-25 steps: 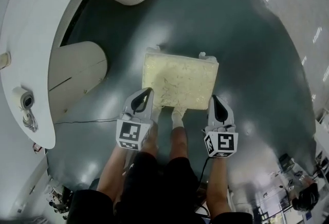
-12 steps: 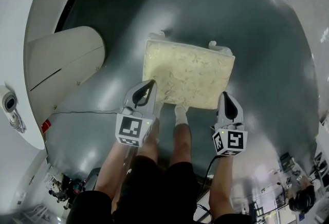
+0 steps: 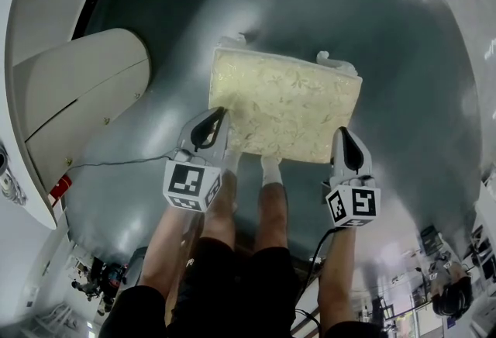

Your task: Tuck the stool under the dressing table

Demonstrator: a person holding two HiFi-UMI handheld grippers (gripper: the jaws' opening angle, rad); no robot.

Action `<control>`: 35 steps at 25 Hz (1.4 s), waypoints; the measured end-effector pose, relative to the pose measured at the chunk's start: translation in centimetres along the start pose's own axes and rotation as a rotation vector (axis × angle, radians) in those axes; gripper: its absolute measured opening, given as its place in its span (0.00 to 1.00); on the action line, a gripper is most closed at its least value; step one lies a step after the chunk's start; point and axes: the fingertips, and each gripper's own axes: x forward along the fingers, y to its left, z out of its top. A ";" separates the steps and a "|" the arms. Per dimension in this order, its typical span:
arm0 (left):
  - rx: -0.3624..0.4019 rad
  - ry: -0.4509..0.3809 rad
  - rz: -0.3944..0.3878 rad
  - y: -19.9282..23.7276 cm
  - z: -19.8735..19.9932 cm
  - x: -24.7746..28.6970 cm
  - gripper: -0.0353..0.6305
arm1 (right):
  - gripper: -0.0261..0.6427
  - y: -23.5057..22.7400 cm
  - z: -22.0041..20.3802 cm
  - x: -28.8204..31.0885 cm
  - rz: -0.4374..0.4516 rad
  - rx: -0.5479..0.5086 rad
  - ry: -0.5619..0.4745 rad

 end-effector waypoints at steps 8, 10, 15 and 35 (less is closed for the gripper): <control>-0.062 0.037 -0.029 1.2 -1.4 1.4 0.30 | 0.32 -2.6 -1.7 0.9 0.035 0.175 -0.017; -0.107 0.038 -0.038 1.5 -1.6 1.7 0.45 | 0.42 -2.8 -1.9 1.2 0.064 0.221 -0.029; -0.156 0.030 -0.045 2.2 -2.0 2.9 0.68 | 0.53 -4.2 -3.5 2.5 0.065 0.280 -0.001; -0.213 0.064 -0.141 3.1 -5.1 6.5 0.80 | 0.58 -5.6 -4.9 5.0 0.179 0.382 0.014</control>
